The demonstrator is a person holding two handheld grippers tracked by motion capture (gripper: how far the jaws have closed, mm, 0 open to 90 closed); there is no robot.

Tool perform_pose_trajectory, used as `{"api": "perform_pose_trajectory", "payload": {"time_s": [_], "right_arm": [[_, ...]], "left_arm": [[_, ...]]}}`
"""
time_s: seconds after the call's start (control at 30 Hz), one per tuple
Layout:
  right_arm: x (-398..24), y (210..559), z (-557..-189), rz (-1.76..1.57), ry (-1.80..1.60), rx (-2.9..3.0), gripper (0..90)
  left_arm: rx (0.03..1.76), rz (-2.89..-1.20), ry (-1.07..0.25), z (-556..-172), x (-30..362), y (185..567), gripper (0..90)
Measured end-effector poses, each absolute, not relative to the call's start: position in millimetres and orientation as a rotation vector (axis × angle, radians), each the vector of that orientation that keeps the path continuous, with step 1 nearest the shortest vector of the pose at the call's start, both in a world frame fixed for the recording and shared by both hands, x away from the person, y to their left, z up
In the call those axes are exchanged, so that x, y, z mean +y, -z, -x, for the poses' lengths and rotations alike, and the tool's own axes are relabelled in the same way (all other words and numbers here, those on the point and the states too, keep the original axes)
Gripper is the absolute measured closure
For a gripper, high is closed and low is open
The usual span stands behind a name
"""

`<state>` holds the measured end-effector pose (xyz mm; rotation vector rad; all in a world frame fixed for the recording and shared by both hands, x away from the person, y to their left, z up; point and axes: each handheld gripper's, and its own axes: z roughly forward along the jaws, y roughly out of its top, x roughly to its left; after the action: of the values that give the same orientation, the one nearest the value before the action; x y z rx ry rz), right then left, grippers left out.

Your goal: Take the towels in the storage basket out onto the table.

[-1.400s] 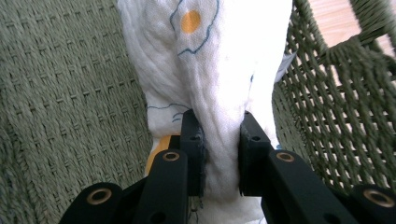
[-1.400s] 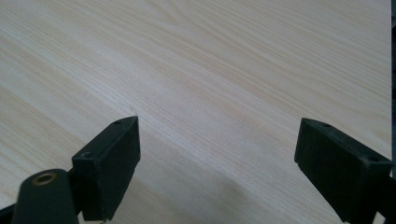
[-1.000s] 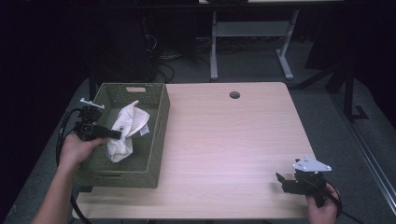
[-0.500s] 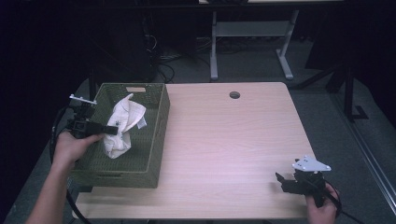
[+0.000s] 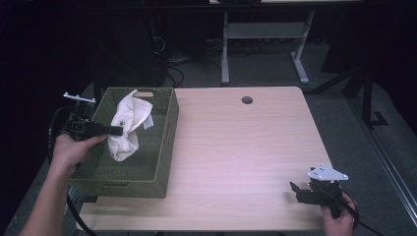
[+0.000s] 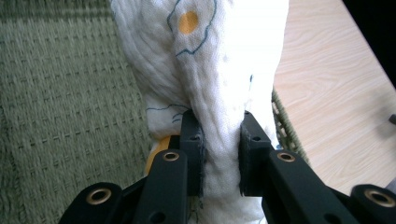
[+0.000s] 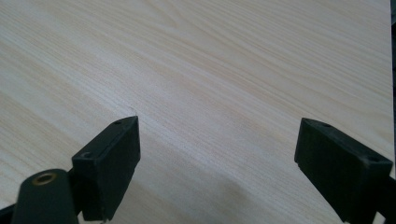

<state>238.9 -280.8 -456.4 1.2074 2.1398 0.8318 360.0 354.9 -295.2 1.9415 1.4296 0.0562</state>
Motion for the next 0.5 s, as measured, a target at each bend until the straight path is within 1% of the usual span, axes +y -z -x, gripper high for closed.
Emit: {"api": "perform_pose_trajectory", "payload": {"time_s": [0.1, 0.5], "right_arm": [[-281, 456, -239, -1.206, -0.832, 2.139, 13.9], [-280, 457, -239, -1.21, -0.83, 2.138, 13.9]], "left_arm": [[1.412, -1.916, -0.044, -359, 355, 290, 75.4], [1.382, -1.911, -0.057, -359, 348, 275, 75.3]]}}
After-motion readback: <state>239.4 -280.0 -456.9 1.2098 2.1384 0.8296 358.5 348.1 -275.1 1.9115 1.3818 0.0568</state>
